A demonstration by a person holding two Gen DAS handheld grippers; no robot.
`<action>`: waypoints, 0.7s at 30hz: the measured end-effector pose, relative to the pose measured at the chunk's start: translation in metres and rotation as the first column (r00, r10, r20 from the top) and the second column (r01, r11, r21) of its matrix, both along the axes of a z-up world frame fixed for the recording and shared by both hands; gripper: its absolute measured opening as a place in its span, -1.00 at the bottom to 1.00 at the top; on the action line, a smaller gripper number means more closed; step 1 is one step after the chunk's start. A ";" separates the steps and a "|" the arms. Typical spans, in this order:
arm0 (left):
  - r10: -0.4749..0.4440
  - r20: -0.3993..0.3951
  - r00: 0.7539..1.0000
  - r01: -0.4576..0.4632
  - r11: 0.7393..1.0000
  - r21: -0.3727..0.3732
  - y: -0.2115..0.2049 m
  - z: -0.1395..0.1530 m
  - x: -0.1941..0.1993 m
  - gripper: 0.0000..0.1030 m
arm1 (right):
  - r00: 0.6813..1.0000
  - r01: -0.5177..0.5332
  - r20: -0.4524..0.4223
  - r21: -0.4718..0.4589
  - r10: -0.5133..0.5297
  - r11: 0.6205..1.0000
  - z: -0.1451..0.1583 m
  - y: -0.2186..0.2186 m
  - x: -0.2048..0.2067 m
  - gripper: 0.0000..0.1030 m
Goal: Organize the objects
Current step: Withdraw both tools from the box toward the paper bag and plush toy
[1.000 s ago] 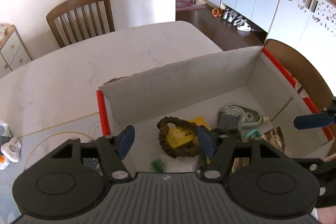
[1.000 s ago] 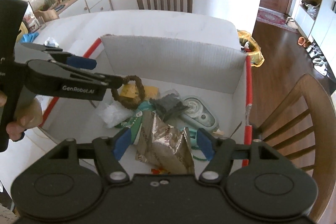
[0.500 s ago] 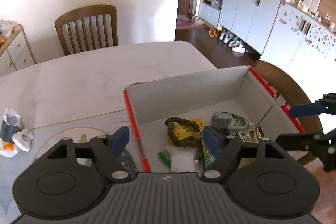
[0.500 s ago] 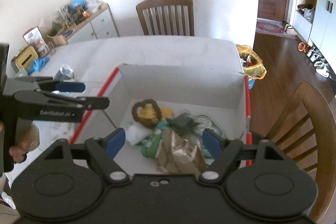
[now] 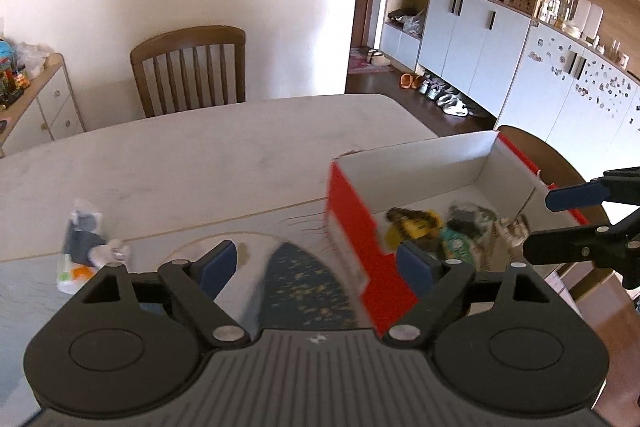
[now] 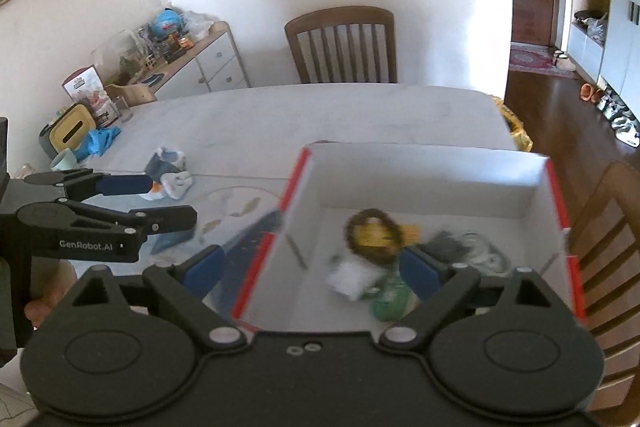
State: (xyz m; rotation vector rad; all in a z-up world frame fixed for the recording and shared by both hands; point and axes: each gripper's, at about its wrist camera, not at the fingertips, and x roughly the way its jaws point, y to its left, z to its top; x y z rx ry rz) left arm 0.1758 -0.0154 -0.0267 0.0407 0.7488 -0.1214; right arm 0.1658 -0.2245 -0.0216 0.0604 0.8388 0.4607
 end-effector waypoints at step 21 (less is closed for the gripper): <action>0.057 -0.052 0.997 -0.059 0.997 -0.053 0.157 -0.025 0.008 0.99 | 0.996 -0.067 -0.054 -0.067 0.064 0.995 -0.022 0.150 0.028 0.81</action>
